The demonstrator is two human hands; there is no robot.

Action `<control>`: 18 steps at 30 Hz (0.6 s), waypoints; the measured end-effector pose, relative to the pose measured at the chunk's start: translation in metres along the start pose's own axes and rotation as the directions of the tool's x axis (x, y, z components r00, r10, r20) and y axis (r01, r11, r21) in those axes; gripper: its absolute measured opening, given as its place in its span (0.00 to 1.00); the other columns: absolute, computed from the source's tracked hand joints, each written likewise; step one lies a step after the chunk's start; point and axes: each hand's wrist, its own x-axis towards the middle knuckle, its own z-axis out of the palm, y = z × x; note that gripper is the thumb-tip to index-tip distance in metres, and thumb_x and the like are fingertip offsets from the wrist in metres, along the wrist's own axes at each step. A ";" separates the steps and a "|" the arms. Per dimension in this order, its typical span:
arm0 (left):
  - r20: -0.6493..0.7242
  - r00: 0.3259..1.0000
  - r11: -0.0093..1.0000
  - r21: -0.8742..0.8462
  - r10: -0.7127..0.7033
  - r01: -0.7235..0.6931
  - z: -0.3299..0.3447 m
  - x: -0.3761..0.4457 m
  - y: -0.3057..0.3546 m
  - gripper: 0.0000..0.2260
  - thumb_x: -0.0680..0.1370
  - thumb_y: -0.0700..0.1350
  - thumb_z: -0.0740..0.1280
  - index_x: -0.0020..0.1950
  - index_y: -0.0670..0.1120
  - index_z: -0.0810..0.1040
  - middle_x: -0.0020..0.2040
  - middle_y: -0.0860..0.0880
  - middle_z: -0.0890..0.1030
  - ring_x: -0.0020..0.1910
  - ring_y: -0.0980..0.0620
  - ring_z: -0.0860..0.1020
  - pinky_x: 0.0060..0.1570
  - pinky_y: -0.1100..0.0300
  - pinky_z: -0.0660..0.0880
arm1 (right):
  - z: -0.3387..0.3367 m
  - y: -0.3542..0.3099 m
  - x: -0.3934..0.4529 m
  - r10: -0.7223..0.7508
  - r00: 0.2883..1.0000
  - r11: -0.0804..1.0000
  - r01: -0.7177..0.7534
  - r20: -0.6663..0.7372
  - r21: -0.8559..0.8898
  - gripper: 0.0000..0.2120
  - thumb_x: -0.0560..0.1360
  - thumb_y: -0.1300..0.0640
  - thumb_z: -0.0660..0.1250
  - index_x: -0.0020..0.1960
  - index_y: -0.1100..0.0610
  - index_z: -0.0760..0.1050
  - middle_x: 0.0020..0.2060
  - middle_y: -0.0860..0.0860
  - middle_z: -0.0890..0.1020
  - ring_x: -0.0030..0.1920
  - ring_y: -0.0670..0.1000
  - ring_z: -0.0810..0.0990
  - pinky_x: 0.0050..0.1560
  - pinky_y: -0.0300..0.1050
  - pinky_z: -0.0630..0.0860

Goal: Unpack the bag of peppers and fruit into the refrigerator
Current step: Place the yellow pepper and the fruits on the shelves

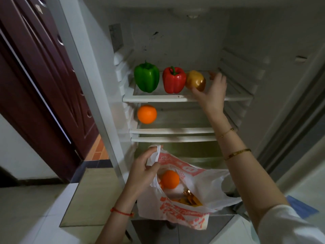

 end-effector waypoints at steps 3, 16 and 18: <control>0.001 1.000 1.000 -0.008 -0.001 0.001 0.000 -0.004 0.000 0.21 0.77 0.35 0.65 0.64 0.57 0.74 0.60 0.56 0.80 0.55 0.59 0.80 0.50 0.60 0.81 | -0.019 0.004 -0.037 -0.131 0.989 0.975 0.142 -0.072 0.173 0.14 0.72 0.52 0.71 0.52 0.59 0.74 0.47 0.53 0.78 0.46 0.50 0.77 0.47 0.44 0.75; -0.044 0.999 1.000 -0.012 -0.028 0.027 -0.003 -0.023 -0.007 0.21 0.77 0.38 0.67 0.63 0.61 0.73 0.63 0.54 0.79 0.58 0.50 0.81 0.51 0.52 0.82 | 0.053 0.115 -0.227 0.083 0.484 0.992 0.043 0.871 -0.119 0.18 0.74 0.49 0.70 0.62 0.50 0.76 0.58 0.48 0.82 0.57 0.50 0.80 0.59 0.48 0.77; -0.041 0.998 0.999 -0.018 -0.039 0.038 -0.005 -0.026 -0.011 0.22 0.77 0.36 0.66 0.65 0.58 0.73 0.65 0.52 0.78 0.56 0.51 0.81 0.50 0.53 0.82 | 0.072 0.126 -0.240 0.196 0.460 0.972 0.027 0.866 -0.234 0.22 0.74 0.47 0.70 0.66 0.52 0.72 0.59 0.51 0.80 0.59 0.53 0.79 0.62 0.48 0.75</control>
